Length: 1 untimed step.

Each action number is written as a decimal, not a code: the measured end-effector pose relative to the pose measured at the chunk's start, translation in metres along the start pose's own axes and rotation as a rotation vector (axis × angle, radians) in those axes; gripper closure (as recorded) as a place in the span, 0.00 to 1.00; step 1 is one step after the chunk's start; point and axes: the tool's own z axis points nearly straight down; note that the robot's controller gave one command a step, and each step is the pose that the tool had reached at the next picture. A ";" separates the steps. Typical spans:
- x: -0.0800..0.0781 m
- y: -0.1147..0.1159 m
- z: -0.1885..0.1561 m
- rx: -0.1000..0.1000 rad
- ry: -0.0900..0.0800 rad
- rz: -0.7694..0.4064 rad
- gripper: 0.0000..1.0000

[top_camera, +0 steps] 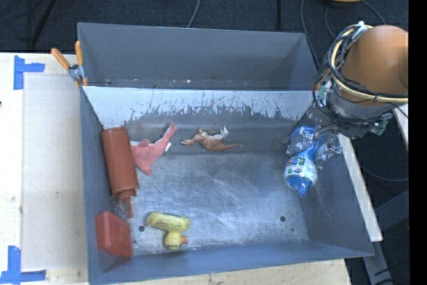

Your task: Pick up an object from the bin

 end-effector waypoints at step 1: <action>0.000 0.000 -0.011 0.002 0.000 0.001 1.00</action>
Offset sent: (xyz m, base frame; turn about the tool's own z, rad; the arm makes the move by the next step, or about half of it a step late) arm 0.0001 -0.0001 0.0209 0.0000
